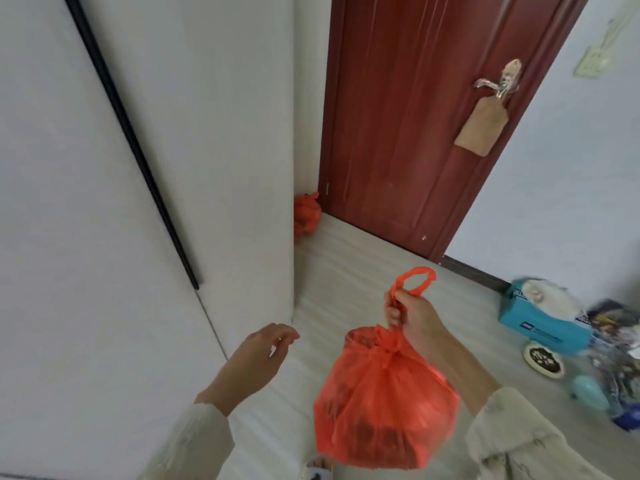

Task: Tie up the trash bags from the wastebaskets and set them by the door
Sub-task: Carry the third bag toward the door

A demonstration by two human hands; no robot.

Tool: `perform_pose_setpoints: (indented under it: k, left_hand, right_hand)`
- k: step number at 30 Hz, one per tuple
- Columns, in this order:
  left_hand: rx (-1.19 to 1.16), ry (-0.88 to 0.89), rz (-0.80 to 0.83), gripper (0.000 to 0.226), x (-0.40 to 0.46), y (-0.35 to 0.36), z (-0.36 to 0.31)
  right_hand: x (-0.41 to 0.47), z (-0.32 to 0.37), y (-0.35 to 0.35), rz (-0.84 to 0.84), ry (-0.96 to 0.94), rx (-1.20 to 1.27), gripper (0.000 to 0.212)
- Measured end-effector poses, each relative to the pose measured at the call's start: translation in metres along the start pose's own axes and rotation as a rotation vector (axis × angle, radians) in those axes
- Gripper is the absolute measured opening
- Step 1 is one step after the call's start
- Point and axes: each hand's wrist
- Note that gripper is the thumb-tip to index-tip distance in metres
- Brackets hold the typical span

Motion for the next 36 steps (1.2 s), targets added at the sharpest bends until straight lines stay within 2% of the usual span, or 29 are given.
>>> perform_pose_setpoints:
  k: [6,11,14,17,22,25,28,31,36]
  left_hand:
    - [-0.029,0.02,0.038,0.022,0.169,0.01,-0.031]
    - [-0.032,-0.03,0.058,0.021,0.281,0.026,-0.044]
    - [-0.019,-0.102,0.033,0.022,0.347,0.036,-0.039]
    - [-0.032,-0.2,-0.058,0.023,0.416,0.048,-0.035]
    - [-0.087,-0.32,-0.142,0.023,0.514,0.066,-0.056]
    - [-0.123,-0.4,-0.198,0.022,0.556,0.064,-0.058]
    - [-0.153,-0.493,-0.252,0.023,0.593,0.052,-0.044]
    - [-0.168,-0.568,-0.301,0.022,0.631,0.04,-0.018]
    - [-0.231,-0.688,-0.378,0.023,0.704,0.013,0.046]
  right_hand:
    - [0.118,0.074,-0.059,-0.015,0.038,-0.025,0.037]
    - [0.226,0.118,-0.093,0.025,0.075,-0.031,0.037]
    - [0.302,0.145,-0.1,0.106,0.092,-0.16,0.038]
    - [0.38,0.18,-0.102,0.212,0.104,-0.276,0.037]
    - [0.492,0.233,-0.115,0.287,0.16,-0.615,0.032]
    - [0.546,0.258,-0.11,0.387,0.185,-0.73,0.027]
    - [0.603,0.267,-0.088,0.432,0.246,-0.687,0.027]
    - [0.66,0.264,-0.055,0.488,0.346,-0.638,0.026]
    - [0.753,0.245,0.01,0.52,0.39,-0.733,0.027]
Point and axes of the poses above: each hand's wrist, its own x-axis towards the middle knuckle, its own y-axis out of the palm, z = x × y, and after that the axes turned 2 degrees about z, right-handed
